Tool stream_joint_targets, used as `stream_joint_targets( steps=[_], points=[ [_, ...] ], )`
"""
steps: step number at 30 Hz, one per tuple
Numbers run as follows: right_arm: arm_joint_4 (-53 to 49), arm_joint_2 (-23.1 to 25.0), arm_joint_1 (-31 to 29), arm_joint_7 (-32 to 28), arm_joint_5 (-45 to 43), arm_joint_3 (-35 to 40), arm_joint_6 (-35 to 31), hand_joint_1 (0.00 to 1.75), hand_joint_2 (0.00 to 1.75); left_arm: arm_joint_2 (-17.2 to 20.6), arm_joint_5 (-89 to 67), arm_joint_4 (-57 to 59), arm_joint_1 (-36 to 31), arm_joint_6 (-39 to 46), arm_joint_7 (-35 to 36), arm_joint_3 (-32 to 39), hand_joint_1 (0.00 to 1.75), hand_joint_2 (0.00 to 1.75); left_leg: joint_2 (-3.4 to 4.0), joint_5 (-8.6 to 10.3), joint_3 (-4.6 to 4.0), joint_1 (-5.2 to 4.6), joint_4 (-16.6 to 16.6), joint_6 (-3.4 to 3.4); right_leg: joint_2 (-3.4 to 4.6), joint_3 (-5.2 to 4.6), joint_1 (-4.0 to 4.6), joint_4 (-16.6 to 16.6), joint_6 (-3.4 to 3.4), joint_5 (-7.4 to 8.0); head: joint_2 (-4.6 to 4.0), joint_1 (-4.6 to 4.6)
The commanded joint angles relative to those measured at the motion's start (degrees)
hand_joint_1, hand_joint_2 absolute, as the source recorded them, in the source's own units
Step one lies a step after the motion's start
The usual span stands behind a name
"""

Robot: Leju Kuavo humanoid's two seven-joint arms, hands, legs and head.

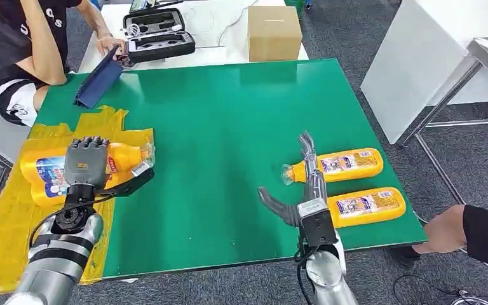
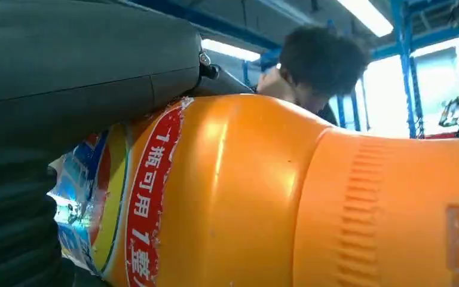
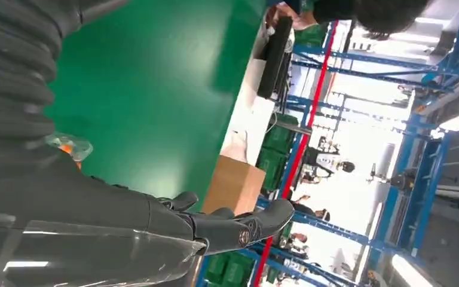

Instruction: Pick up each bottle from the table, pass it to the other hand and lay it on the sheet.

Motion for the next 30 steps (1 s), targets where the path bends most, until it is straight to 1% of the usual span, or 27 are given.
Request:
stream_joint_targets(
  steps=[1, 3, 4, 7, 8, 10, 11, 12, 13, 14, 15, 17, 19, 21, 22, 24, 25, 26, 27, 30],
  points=[
    [-0.17, 0.77, 0.67, 0.68, 0.24, -3.55, 0.27, 0.0, 1.75, 3.24, -1.19, 9.39, -6.15, -6.16, 7.52, -4.57, 1.75, 1.75, -0.08, -0.14, 0.32, 0.04, 0.03, -0.07, -0.16, 0.34, 0.06, 0.03, -0.1, -0.16, 0.0, 0.0],
    [-0.51, 0.89, 1.16, 0.75, 0.3, -4.11, 0.3, 0.0, 1.75, 3.11, -1.19, 10.47, -6.64, -8.27, 7.93, -4.64, 1.75, 1.75, -0.08, -0.06, 0.2, 0.03, -0.01, -0.05, -0.15, 0.2, 0.04, 0.0, -0.07, -0.1, 0.0, -0.02],
    [-0.54, 0.95, 1.28, 0.81, 0.32, -4.3, 0.35, 0.0, 1.75, 3.15, -1.19, 10.9, -6.87, -9.26, 7.53, -4.62, 1.75, 1.75, -0.11, -0.15, 0.37, 0.04, 0.03, -0.07, -0.21, 0.38, 0.06, 0.04, -0.11, -0.2, 0.0, -0.02],
    [-0.57, 0.97, 1.31, 0.82, 0.33, -4.37, 0.33, 0.0, 1.75, 3.17, -1.19, 11.04, -6.94, -9.5, 7.46, -4.64, 1.75, 1.75, -0.05, -0.04, 0.19, -0.01, -0.04, -0.02, -0.07, 0.2, 0.01, -0.01, -0.04, -0.06, 0.0, -0.02],
    [-0.57, 0.97, 1.31, 0.82, 0.33, -4.37, 0.33, 0.0, 1.75, 3.17, -1.19, 11.04, -6.94, -9.5, 7.46, -4.64, 1.75, 1.75, 0.01, -0.13, 0.37, 0.02, -0.01, -0.04, -0.04, 0.38, 0.04, -0.01, -0.08, -0.12, 0.0, -0.02],
    [-0.57, 0.97, 1.31, 0.82, 0.33, -4.37, 0.33, 0.0, 1.75, 3.17, -1.19, 11.04, -6.94, -9.5, 7.46, -4.64, 1.75, 1.75, 0.01, -0.05, 0.26, -0.01, -0.04, -0.03, -0.02, 0.25, 0.0, -0.01, -0.04, -0.04, 0.0, -0.02],
    [-0.57, 0.97, 1.31, 0.82, 0.33, -4.37, 0.33, 0.0, 1.75, 3.17, -1.19, 11.04, -6.94, -9.5, 7.46, -4.64, 1.75, 1.75, 0.03, -0.12, 0.42, 0.02, -0.02, -0.05, -0.02, 0.39, 0.04, -0.01, -0.08, -0.09, 0.0, -0.02],
    [-0.57, 0.97, 1.31, 0.82, 0.33, -4.37, 0.33, 0.0, 1.75, 3.17, -1.19, 11.04, -6.94, -9.5, 7.46, -4.64, 1.75, 1.75, -0.02, -0.06, 0.3, 0.01, -0.02, -0.04, -0.06, 0.28, 0.03, -0.01, -0.06, -0.06, 0.0, -0.02],
    [-0.52, 1.12, 1.33, 0.86, 0.34, -4.55, 0.37, 0.0, 1.75, 3.36, -1.19, 11.39, -7.2, -10.3, 7.4, -5.15, 1.75, 1.75, 0.0, -0.13, 0.46, 0.02, -0.01, -0.06, -0.08, 0.43, 0.04, 0.0, -0.09, -0.12, 0.0, -0.02],
    [-0.47, 1.18, 1.38, 0.91, 0.36, -4.74, 0.44, 0.0, 1.75, 3.42, -1.19, 11.72, -7.35, -11.05, 6.64, -5.43, 1.75, 1.75, -0.01, -0.09, 0.41, 0.02, -0.02, -0.05, -0.08, 0.38, 0.04, 0.0, -0.08, -0.09, 0.0, 0.0],
    [-0.26, 1.17, 1.36, 0.94, 0.34, -5.03, 0.55, 0.0, 1.75, 3.08, 0.47, 12.16, -7.53, -12.07, 3.57, -4.83, 1.75, 1.75, -0.03, -0.13, 0.48, 0.02, 0.0, -0.07, -0.12, 0.46, 0.05, 0.01, -0.1, -0.14, 0.0, -0.02],
    [0.06, 1.17, 1.31, 0.97, 0.19, -5.39, 0.74, 0.0, 1.75, 2.86, 1.3, 13.11, -7.88, -13.74, 1.29, -5.15, 1.75, 1.75, 0.01, -0.05, 0.33, 0.01, -0.04, -0.04, -0.05, 0.31, 0.02, -0.03, -0.06, -0.05, 0.0, -0.02],
    [0.44, 1.19, 1.33, 0.9, -0.03, -6.04, 1.03, 0.0, 1.75, 2.58, 3.2, 14.4, -8.3, -16.19, -1.96, -6.32, 1.75, 1.75, 0.0, -0.15, 0.61, 0.01, -0.04, -0.06, -0.1, 0.59, 0.04, -0.02, -0.11, -0.15, 0.0, -0.02],
    [0.59, 1.15, 1.43, 0.89, -0.12, -6.31, 1.09, 0.0, 1.75, 2.42, 3.47, 14.85, -8.39, -16.7, -2.33, -6.8, 1.75, 1.75, -0.06, -0.19, 0.7, 0.03, -0.01, -0.07, -0.17, 0.72, 0.06, -0.01, -0.13, -0.19, 0.0, -0.02],
    [0.7, 1.19, 1.39, 0.89, -0.22, -6.51, 1.13, 0.0, 1.75, 2.35, 3.48, 15.62, -8.77, -17.36, -2.31, -7.22, 1.75, 1.75, -0.09, -0.07, 0.52, 0.0, -0.06, -0.05, -0.15, 0.52, 0.02, -0.04, -0.08, -0.1, 0.0, -0.04],
    [0.7, 1.34, 1.41, 0.87, -0.27, -6.69, 1.15, 0.0, 1.75, 2.3, 4.18, 16.76, -9.23, -17.88, -2.73, -7.33, 1.75, 1.75, -0.11, -0.12, 0.71, 0.0, -0.06, -0.06, -0.19, 0.73, 0.03, -0.04, -0.12, -0.16, 0.0, -0.02],
    [0.7, 1.38, 1.42, 0.87, -0.27, -6.73, 1.13, 0.0, 1.75, 2.26, 4.34, 17.03, -9.35, -17.72, -2.78, -7.34, 1.75, 1.75, -0.14, -0.04, 0.61, -0.01, -0.09, -0.04, -0.11, 0.64, 0.0, -0.06, -0.08, -0.1, 0.0, -0.02],
    [0.7, 1.38, 1.42, 0.87, -0.27, -6.73, 1.13, 0.0, 1.75, 2.26, 4.34, 17.03, -9.35, -17.72, -2.78, -7.34, 1.75, 1.75, -0.1, -0.1, 0.8, 0.0, -0.1, -0.06, -0.1, 0.83, 0.03, -0.07, -0.11, -0.14, 0.0, -0.04],
    [0.78, 1.41, 1.38, 0.88, -0.27, -6.81, 1.1, 0.0, 1.75, 2.06, 4.58, 17.44, -9.56, -17.59, -2.73, -7.27, 1.75, 1.75, -0.1, -0.05, 0.73, -0.01, -0.09, -0.04, -0.06, 0.75, 0.0, -0.05, -0.08, -0.09, 0.0, -0.02],
    [1.07, 1.56, 1.37, 0.93, -0.35, -7.19, 1.07, 0.0, 1.75, 1.39, 6.69, 17.84, -9.98, -14.89, -3.55, -6.95, 1.75, 1.75, -0.11, -0.06, 0.87, -0.01, -0.1, -0.07, -0.09, 0.88, 0.01, -0.06, -0.12, -0.11, 0.0, -0.02]
  ],
)
